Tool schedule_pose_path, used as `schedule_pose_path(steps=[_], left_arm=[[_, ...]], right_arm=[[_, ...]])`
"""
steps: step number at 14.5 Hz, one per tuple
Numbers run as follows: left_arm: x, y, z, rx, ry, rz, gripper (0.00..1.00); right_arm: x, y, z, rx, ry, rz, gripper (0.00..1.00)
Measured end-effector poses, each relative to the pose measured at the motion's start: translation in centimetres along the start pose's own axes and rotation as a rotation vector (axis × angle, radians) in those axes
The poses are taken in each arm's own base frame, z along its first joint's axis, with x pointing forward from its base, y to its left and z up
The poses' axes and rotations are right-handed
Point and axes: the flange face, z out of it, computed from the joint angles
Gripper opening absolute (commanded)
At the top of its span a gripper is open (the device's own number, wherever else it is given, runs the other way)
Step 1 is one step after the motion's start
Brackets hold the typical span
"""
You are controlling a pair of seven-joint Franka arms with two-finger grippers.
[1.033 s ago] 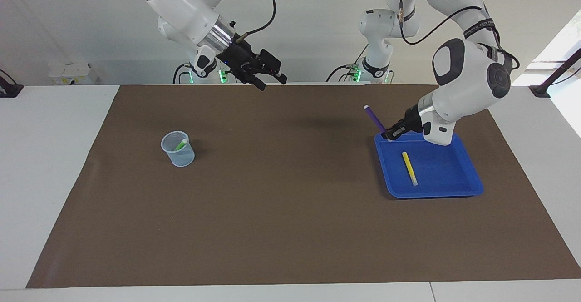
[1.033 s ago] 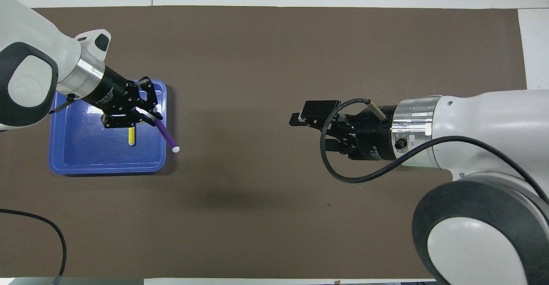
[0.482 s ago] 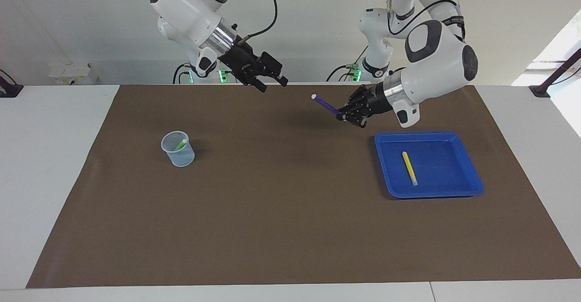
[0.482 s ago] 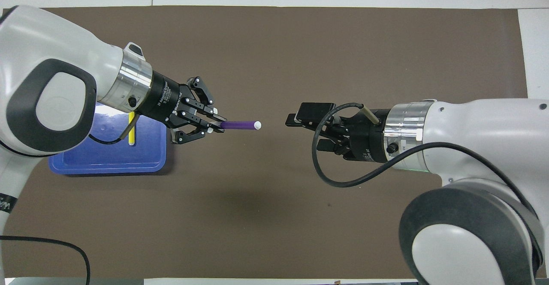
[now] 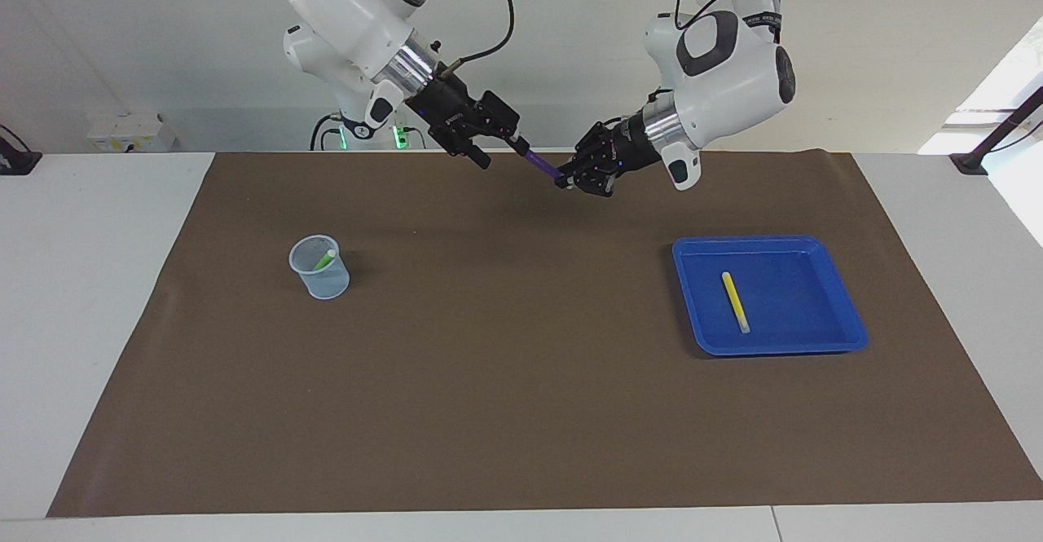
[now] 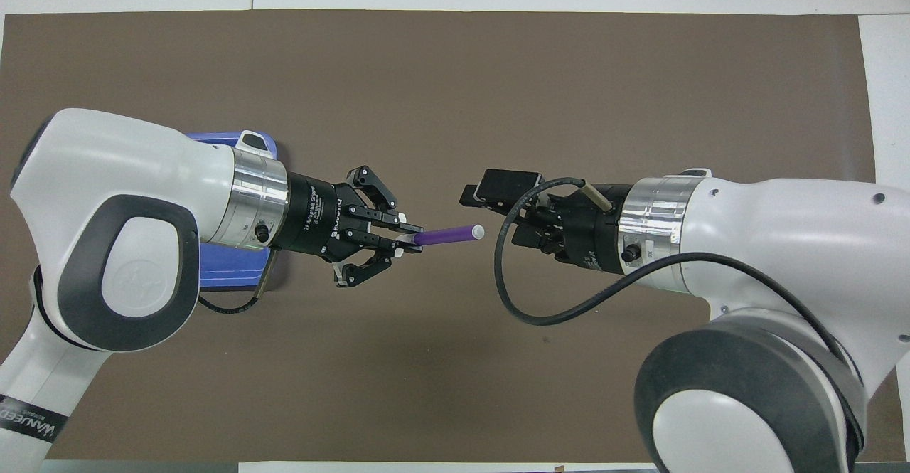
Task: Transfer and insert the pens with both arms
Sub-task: 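Lift the purple pen toward the right gripper with the left gripper, then grasp the purple pen with the right gripper, open the left gripper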
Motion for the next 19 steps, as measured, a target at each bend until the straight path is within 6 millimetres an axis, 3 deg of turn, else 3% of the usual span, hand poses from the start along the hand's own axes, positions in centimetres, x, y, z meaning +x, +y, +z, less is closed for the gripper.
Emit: schedule_pose_path(steps=[3, 5, 7, 10, 12, 14, 16, 19], left_arm=[[-0.7, -0.4, 0.8, -0.002, -0.009, 0.007, 0.00], [-0.9, -0.5, 1.1, -0.006, -0.009, 0.010, 0.00], [-0.9, -0.5, 1.2, -0.006, -0.009, 0.009, 0.00], [-0.9, -0.5, 1.2, -0.008, -0.009, 0.009, 0.00], [-0.9, -0.5, 1.3, -0.008, -0.009, 0.009, 0.00], [-0.9, -0.5, 1.3, -0.008, -0.009, 0.009, 0.00], [-0.9, -0.5, 1.2, -0.011, -0.011, 0.008, 0.00], [-0.8, -0.4, 0.9, -0.017, -0.014, 0.004, 0.00]], right_arm=[[-1.0, -0.5, 0.6, -0.003, -0.016, -0.018, 1.00], [-1.5, -0.7, 1.0, -0.007, -0.024, -0.033, 0.92], [-1.8, -0.8, 1.1, -0.009, -0.027, -0.051, 0.77], [-1.7, -0.7, 1.2, -0.010, -0.028, -0.057, 0.64], [-1.7, -0.7, 1.2, -0.010, -0.027, -0.057, 0.44], [-1.7, -0.7, 1.2, -0.010, -0.028, -0.057, 0.18], [-1.7, -0.6, 1.2, -0.013, -0.028, -0.058, 0.00], [-1.5, -0.2, 1.3, -0.022, -0.031, -0.054, 0.00]])
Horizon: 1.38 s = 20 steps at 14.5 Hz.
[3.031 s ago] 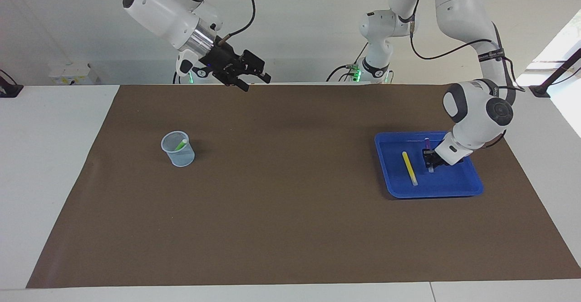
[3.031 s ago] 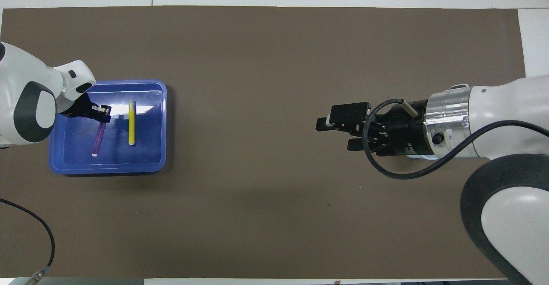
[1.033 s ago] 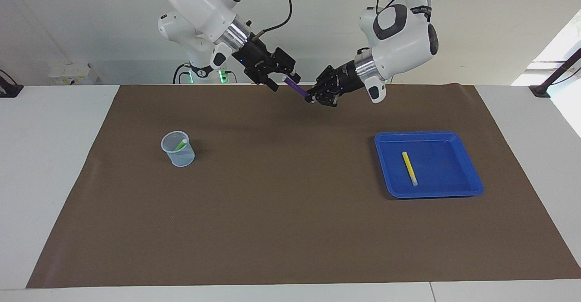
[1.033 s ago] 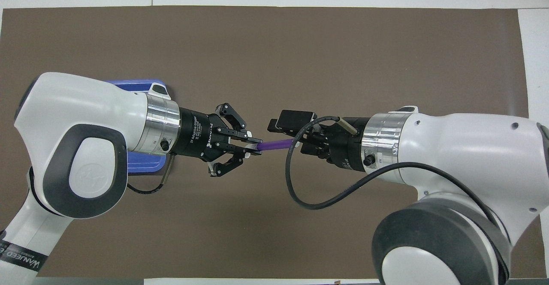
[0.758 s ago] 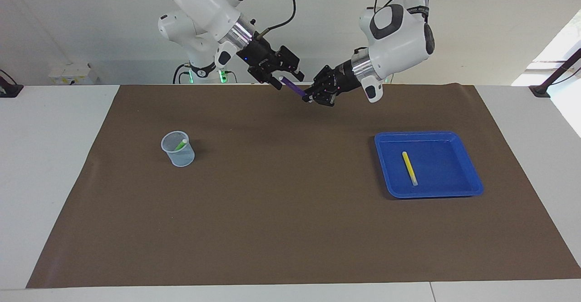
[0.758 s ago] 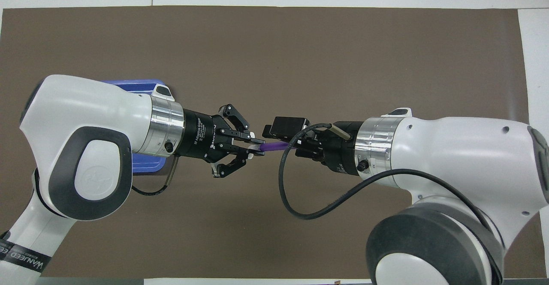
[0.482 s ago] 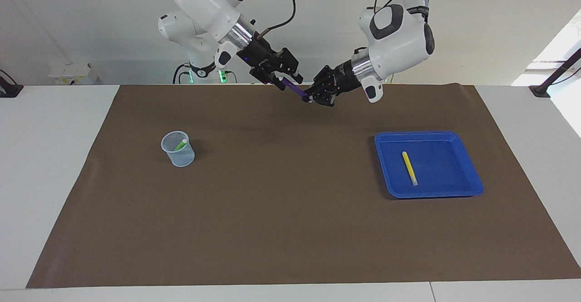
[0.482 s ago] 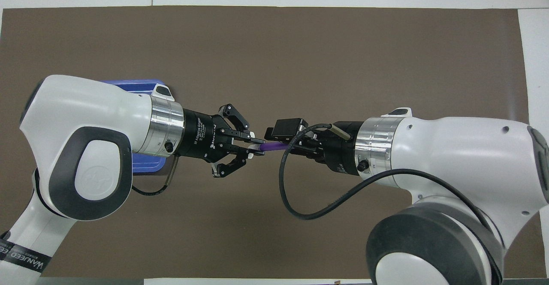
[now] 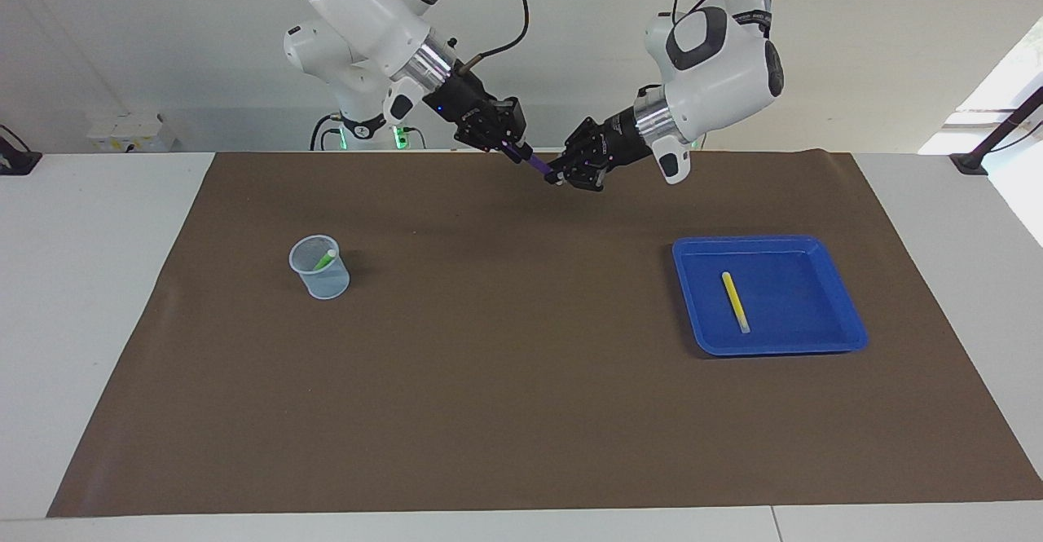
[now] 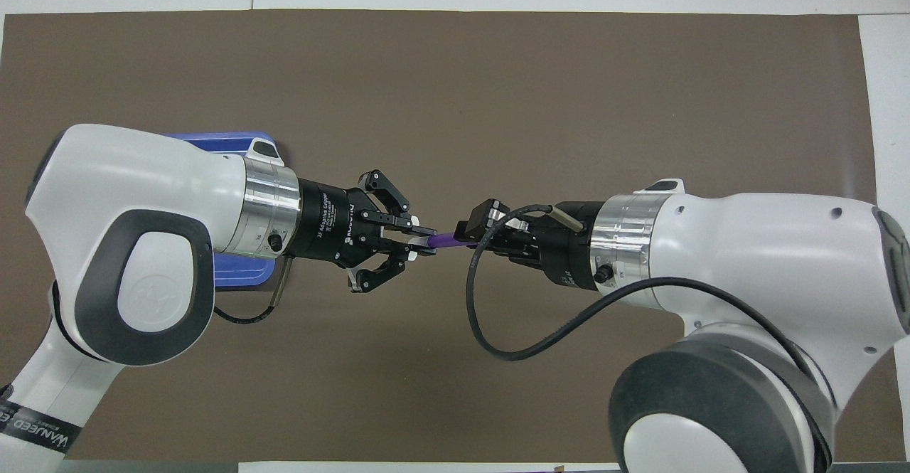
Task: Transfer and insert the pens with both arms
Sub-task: 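Grasp the purple pen with the right gripper, open the left gripper, then insert the purple pen into the cup while the left gripper reaches yellow pen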
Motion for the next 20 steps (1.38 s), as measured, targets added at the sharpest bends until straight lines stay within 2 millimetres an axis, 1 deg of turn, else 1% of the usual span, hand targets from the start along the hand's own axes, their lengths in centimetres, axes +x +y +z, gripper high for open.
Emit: schedule_pose_path(steps=[1, 2, 4, 7, 8, 9, 10, 12, 13, 15, 17, 19, 20], left_arm=[[0.0, 0.0, 0.1, 0.001, 0.000, 0.000, 0.00], [0.0, -0.1, 0.2, 0.003, 0.000, -0.001, 0.99], [-0.2, -0.2, 0.3, 0.004, -0.002, -0.002, 1.00], [-0.3, -0.1, -0.5, -0.017, -0.006, -0.014, 1.00], [-0.2, 0.0, -0.9, -0.025, -0.004, -0.016, 1.00], [0.3, 0.2, -1.4, -0.035, 0.011, -0.016, 1.00], [1.2, 0.6, -2.1, -0.045, 0.047, -0.011, 1.00], [3.3, 1.2, -3.8, -0.051, 0.127, 0.025, 1.00], [4.4, 1.5, -4.7, -0.047, 0.150, 0.055, 1.00], [7.2, 2.0, -7.3, -0.044, 0.185, 0.125, 1.00], [9.8, 2.3, -9.5, -0.027, 0.250, 0.233, 1.00], [11.5, 2.4, -10.4, 0.011, 0.337, 0.362, 1.00], [12.2, 2.4, -10.5, 0.037, 0.382, 0.417, 1.00]], right_arm=[[0.0, 0.0, 0.0, -0.002, -0.003, 0.001, 0.00], [0.0, 0.1, 0.0, -0.005, -0.007, 0.002, 0.00], [0.2, 0.3, -0.3, -0.012, -0.022, 0.007, 0.00], [0.2, 0.8, -0.6, -0.054, -0.053, -0.011, 0.00], [0.6, 1.1, -1.2, -0.094, -0.059, -0.049, 0.00], [1.3, 1.6, -2.3, -0.133, -0.072, -0.096, 0.00], [2.2, 2.1, -3.7, -0.163, -0.091, -0.141, 0.00], [4.8, 4.1, -7.3, -0.215, -0.115, -0.249, 0.00], [6.1, 5.5, -9.0, -0.256, -0.118, -0.320, 0.00], [8.4, 8.5, -11.8, -0.373, -0.124, -0.493, 0.00], [10.3, 11.2, -13.5, -0.499, -0.136, -0.652, 0.00], [11.8, 13.5, -14.3, -0.600, -0.143, -0.730, 0.00], [12.4, 14.6, -14.1, -0.633, -0.144, -0.752, 0.00]])
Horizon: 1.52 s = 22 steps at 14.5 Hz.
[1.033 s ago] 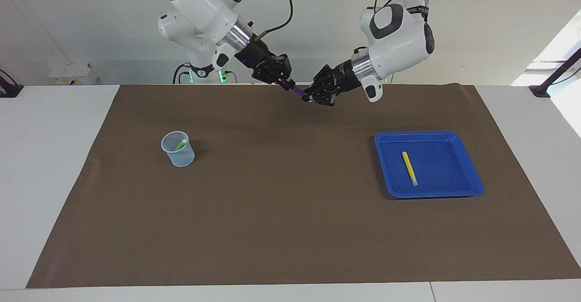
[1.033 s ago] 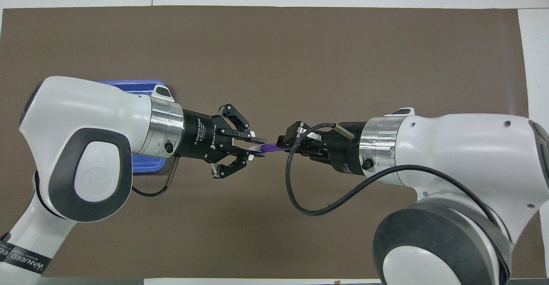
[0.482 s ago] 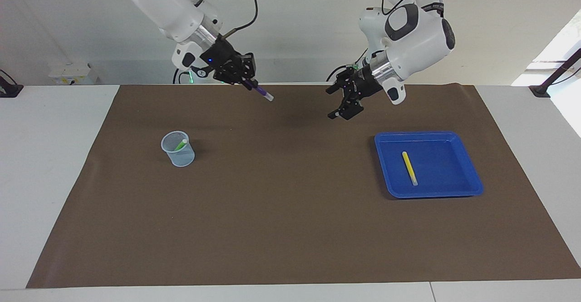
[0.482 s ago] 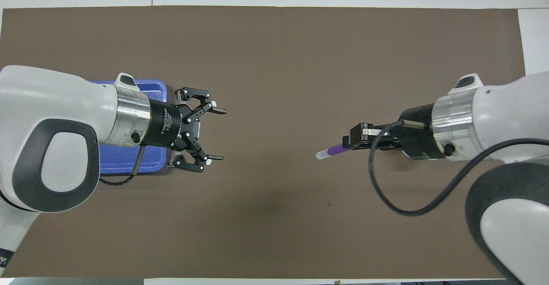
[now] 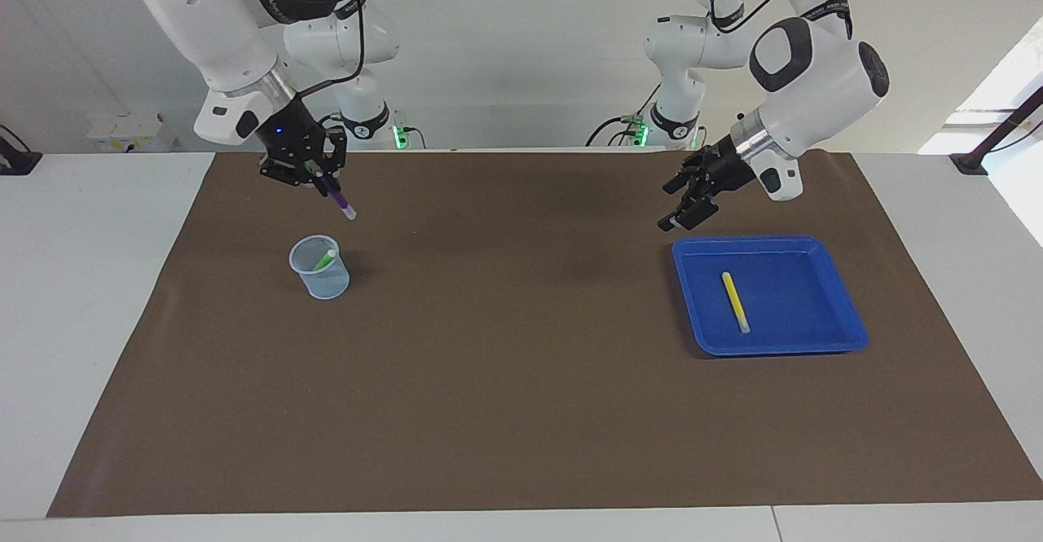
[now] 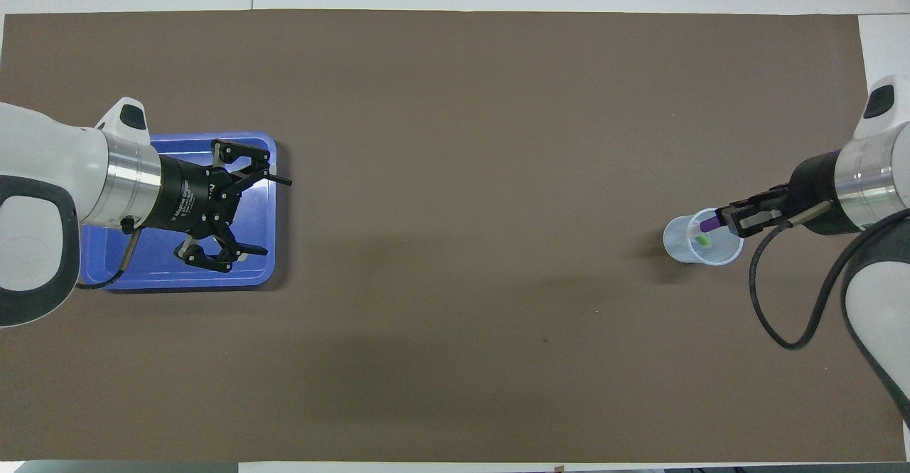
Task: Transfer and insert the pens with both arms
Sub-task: 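Insert the purple pen into the cup while the left gripper reaches yellow pen, then grasp and lift the yellow pen with the left gripper toward the right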
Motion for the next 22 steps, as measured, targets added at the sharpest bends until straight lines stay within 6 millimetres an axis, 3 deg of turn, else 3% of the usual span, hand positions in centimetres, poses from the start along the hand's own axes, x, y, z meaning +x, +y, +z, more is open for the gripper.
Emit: schedule_pose_path(steps=[5, 10, 11, 13, 16, 18, 20, 22], left_arm=[[5.4, -1.0, 2.7, 0.226, 0.189, 0.405, 1.00], [14.0, -2.1, 4.4, 0.293, 0.242, 0.750, 1.00], [15.3, -2.4, 4.9, 0.299, 0.242, 0.825, 1.00], [16.8, -2.7, 6.6, 0.314, 0.234, 0.939, 1.00], [17.8, -2.2, 9.9, 0.341, 0.217, 1.019, 0.95], [18.5, -2.2, 11.6, 0.381, 0.207, 1.083, 0.93], [19.1, -2.0, 12.6, 0.399, 0.200, 1.111, 0.86], [19.1, -1.7, 13.0, 0.405, 0.196, 1.123, 0.76]], right_arm=[[-0.9, 2.8, 5.7, -0.093, -0.048, -0.109, 0.00], [0.1, 4.4, 9.6, -0.115, -0.086, -0.181, 0.00], [0.1, 4.5, 9.8, -0.114, -0.089, -0.179, 0.23], [-0.2, 4.8, 10.1, -0.112, -0.094, -0.173, 1.00], [-0.4, 5.1, 10.2, -0.111, -0.095, -0.167, 1.00], [-0.5, 5.4, 9.3, -0.100, -0.075, -0.148, 1.00], [-0.2, 4.6, 6.7, -0.025, -0.033, -0.114, 1.00], [0.0, 2.8, 2.8, 0.145, 0.038, -0.070, 1.00]])
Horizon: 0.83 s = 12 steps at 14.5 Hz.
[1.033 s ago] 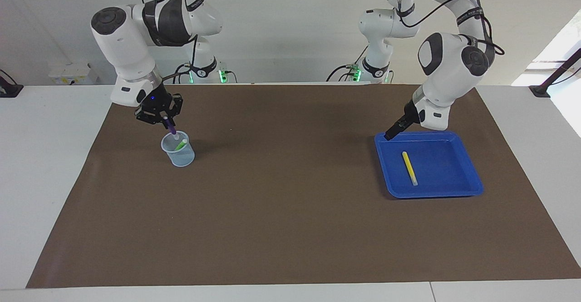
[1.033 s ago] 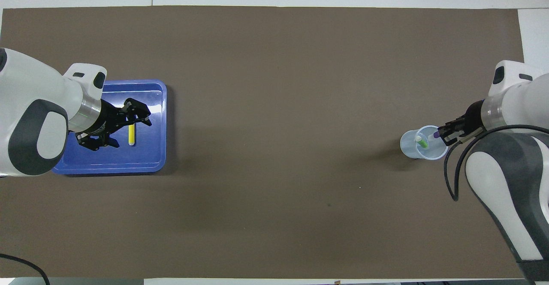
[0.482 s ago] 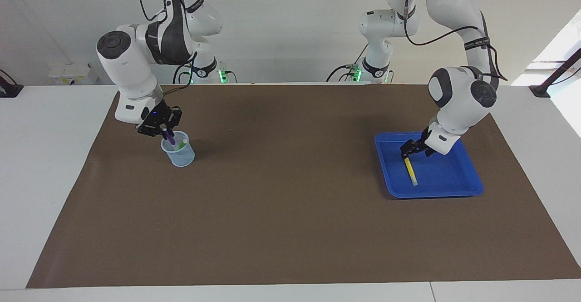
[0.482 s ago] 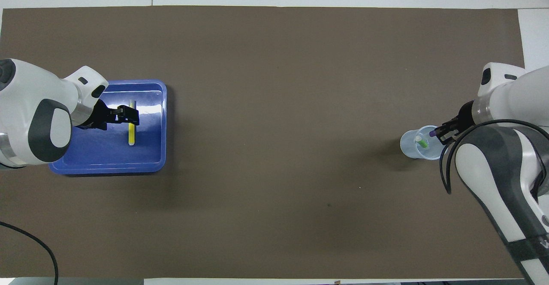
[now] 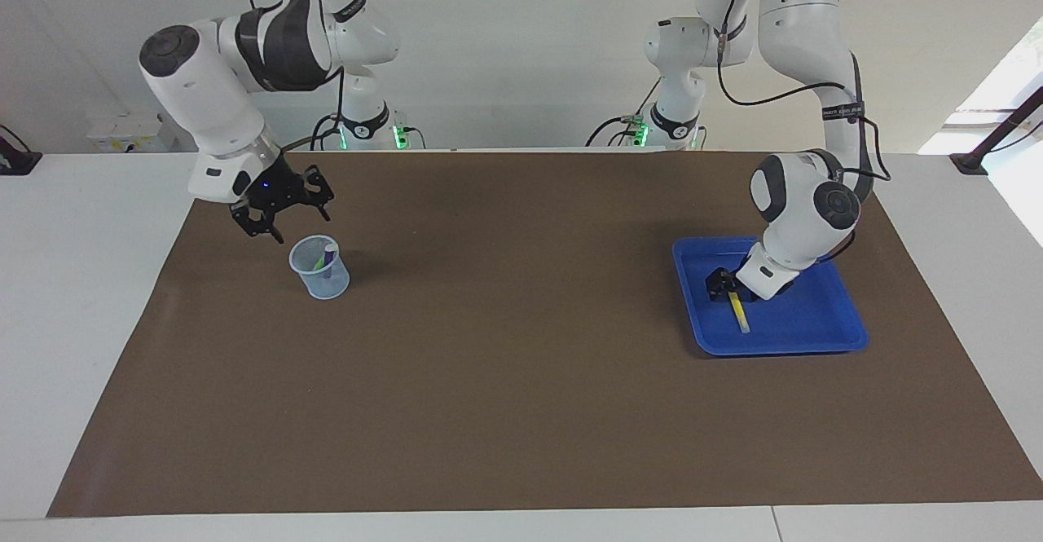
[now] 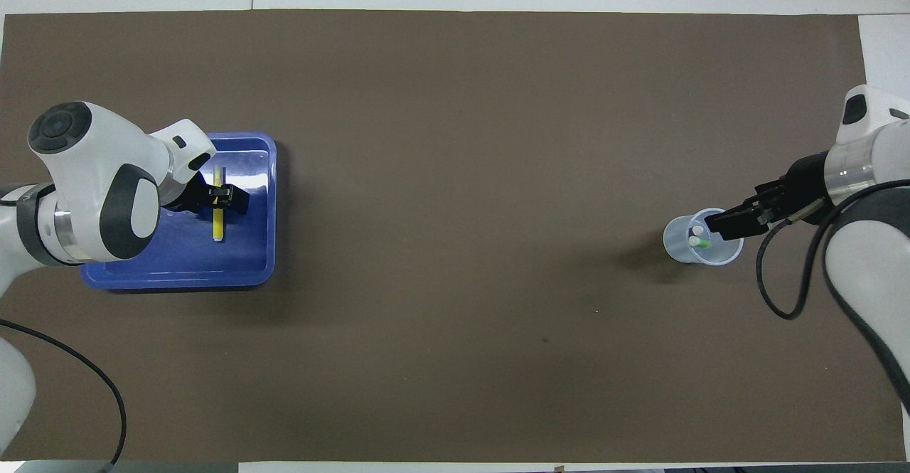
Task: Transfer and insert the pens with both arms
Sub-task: 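Grasp and lift the yellow pen with the left gripper toward the right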
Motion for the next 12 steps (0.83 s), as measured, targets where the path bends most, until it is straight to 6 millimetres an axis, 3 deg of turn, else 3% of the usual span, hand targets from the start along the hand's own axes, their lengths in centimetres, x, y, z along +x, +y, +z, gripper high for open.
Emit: schedule_pose_path(steps=[1, 3, 5, 9, 12], left_arm=[[0.1, 0.1, -0.1, 0.003, 0.003, 0.004, 0.65], [0.3, 0.3, -0.3, 0.004, 0.009, 0.008, 0.31], [0.4, 0.2, -0.6, 0.008, 0.014, 0.009, 0.00], [0.6, 0.1, -0.9, 0.010, 0.022, 0.011, 0.00], [0.8, 0.4, -1.3, 0.009, 0.018, 0.016, 0.00]], right_arm=[[0.0, -0.9, -1.6, 0.102, 0.051, 0.024, 1.00], [-0.1, -1.8, -3.6, 0.290, 0.153, 0.077, 1.00], [0.0, -2.3, -3.6, 0.360, 0.160, 0.128, 1.00], [0.7, -4.0, -2.3, 0.433, 0.118, 0.348, 1.00], [2.6, -7.9, -1.1, 0.507, 0.107, 0.505, 1.00]])
